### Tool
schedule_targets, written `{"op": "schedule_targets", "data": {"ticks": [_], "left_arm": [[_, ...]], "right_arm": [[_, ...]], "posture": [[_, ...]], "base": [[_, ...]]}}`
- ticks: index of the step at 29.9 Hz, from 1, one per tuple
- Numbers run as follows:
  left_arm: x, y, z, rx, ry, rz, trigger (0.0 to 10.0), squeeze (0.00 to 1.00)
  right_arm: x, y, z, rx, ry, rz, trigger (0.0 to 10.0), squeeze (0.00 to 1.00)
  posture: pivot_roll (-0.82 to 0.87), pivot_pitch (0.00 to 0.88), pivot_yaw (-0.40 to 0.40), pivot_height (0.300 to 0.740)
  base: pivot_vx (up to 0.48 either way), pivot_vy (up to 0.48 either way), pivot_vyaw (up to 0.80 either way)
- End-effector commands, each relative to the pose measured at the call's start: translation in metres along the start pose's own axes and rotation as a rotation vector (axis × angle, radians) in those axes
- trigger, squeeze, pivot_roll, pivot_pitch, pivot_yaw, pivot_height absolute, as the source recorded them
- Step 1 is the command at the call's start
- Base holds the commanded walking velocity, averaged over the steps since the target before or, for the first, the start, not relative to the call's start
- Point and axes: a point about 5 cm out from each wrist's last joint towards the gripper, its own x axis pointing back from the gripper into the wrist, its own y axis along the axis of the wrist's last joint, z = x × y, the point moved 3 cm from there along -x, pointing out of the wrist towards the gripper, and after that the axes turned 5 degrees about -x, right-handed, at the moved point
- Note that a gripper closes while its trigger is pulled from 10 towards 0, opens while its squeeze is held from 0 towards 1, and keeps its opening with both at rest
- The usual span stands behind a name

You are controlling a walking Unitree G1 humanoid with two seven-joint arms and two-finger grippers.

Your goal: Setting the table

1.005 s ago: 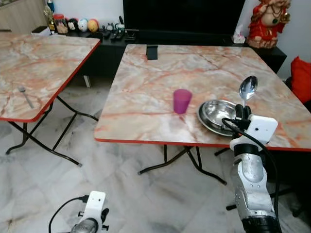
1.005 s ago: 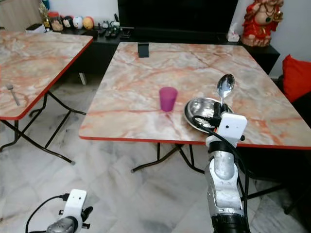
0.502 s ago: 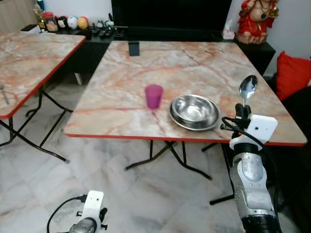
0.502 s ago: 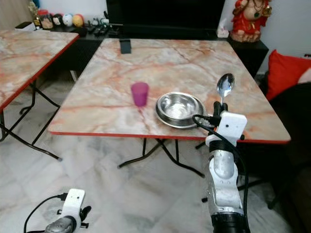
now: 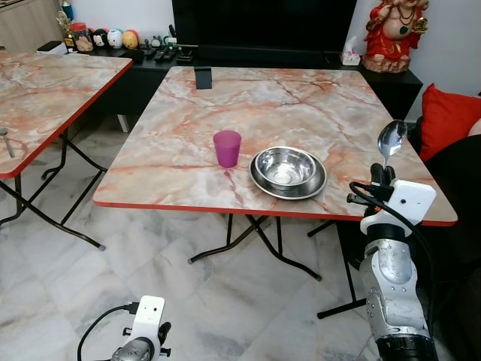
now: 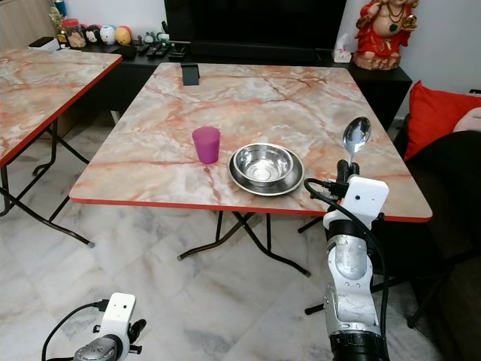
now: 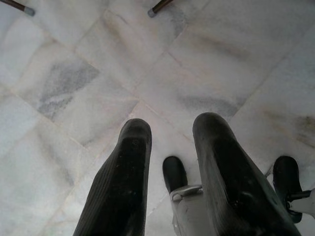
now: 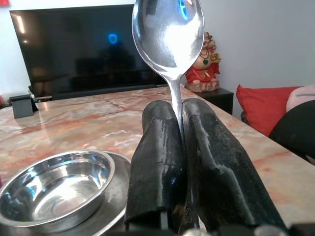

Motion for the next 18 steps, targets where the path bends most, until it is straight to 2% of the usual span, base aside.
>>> {"op": "schedule_targets", "data": {"ticks": [1,4,18], "left_arm": [[-0.0003,-0.0012,-0.0009,0.015,-0.007,0.015,10.0,0.00],[-0.0002,-0.0013,0.0003,0.017,-0.004,0.015,10.0,0.00],[-0.0003,-0.0004,-0.0001,0.012,-0.011,0.011,10.0,0.00]], "right_arm": [[-0.0037,0.0062,0.0022,-0.011,0.001,-0.026,10.0,0.00],[-0.0035,0.0065,0.0023,-0.013,0.000,-0.026,10.0,0.00],[-0.0020,0.0055,0.0043,-0.015,0.006,-0.022,10.0,0.00]], "posture": [[0.00,0.000,-0.013,0.740],[-0.01,0.000,-0.010,0.740],[-0.01,0.000,-0.008,0.740]], "base": [[0.000,0.000,0.00],[0.091,0.000,0.00],[0.314,0.000,0.00]]}}
